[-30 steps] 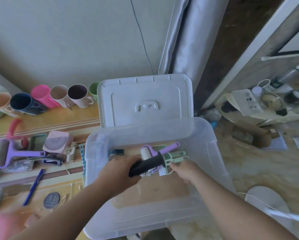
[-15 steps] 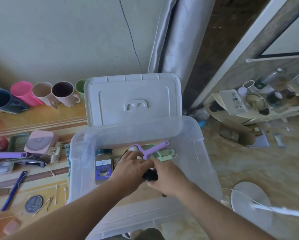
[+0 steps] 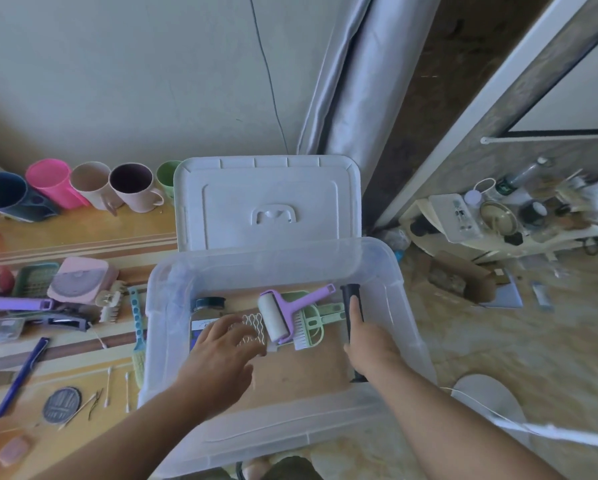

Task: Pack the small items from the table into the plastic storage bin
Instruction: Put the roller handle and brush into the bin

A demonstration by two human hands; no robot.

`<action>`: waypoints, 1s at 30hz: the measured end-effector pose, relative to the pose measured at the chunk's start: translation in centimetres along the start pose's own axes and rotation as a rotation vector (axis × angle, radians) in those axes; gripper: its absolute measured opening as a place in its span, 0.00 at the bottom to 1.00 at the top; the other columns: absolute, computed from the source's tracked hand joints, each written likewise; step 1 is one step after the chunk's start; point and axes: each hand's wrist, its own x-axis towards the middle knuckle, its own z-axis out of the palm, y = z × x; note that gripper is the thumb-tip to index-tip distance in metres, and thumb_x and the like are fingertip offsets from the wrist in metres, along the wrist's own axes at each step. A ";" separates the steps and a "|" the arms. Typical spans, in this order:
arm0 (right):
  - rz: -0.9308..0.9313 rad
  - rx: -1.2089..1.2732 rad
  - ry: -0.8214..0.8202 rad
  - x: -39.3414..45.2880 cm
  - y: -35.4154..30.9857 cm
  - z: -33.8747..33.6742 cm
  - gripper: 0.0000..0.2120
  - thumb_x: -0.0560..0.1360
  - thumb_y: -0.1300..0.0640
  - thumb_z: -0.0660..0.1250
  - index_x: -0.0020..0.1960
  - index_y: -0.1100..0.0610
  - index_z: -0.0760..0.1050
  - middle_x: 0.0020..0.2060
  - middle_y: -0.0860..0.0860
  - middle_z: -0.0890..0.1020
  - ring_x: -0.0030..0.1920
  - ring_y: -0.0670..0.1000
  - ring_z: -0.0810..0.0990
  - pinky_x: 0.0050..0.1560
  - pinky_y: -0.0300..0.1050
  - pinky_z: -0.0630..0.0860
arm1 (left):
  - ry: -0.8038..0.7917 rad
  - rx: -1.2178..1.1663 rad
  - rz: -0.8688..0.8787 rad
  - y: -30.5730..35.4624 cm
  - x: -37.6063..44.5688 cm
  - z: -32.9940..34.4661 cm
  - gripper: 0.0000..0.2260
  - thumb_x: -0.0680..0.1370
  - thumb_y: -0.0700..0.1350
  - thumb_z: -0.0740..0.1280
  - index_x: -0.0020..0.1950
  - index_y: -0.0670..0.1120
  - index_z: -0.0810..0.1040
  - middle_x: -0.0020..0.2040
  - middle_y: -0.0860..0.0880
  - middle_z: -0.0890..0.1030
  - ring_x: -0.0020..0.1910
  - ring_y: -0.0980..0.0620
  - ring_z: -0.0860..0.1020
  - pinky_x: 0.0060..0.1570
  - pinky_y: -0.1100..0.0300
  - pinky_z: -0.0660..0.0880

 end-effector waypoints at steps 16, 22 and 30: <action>-0.254 0.249 0.144 -0.9 -3.5 -0.9 0.44 0.76 0.47 0.70 0.82 0.41 0.45 0.63 0.52 0.70 0.59 0.55 0.76 0.53 0.56 0.80 | 0.121 0.084 0.011 -1.2 -3.0 -3.1 0.18 0.70 0.50 0.74 0.59 0.58 0.81 0.68 0.48 0.76 0.71 0.41 0.70 0.70 0.41 0.69; -0.559 0.442 0.379 -5.5 -13.4 -3.3 0.33 0.75 0.55 0.74 0.77 0.51 0.66 0.61 0.50 0.73 0.63 0.53 0.72 0.59 0.48 0.69 | 0.345 -0.030 -0.114 -6.4 -5.8 -6.7 0.18 0.75 0.53 0.68 0.65 0.55 0.76 0.70 0.46 0.73 0.70 0.41 0.68 0.67 0.45 0.67; -0.959 0.438 0.522 -9.6 -32.3 -3.1 0.21 0.72 0.56 0.70 0.65 0.53 0.76 0.57 0.52 0.76 0.59 0.55 0.74 0.61 0.48 0.72 | 0.216 -0.008 -0.588 -25.3 -15.9 -6.4 0.27 0.70 0.49 0.74 0.69 0.56 0.74 0.68 0.44 0.72 0.66 0.38 0.70 0.64 0.41 0.71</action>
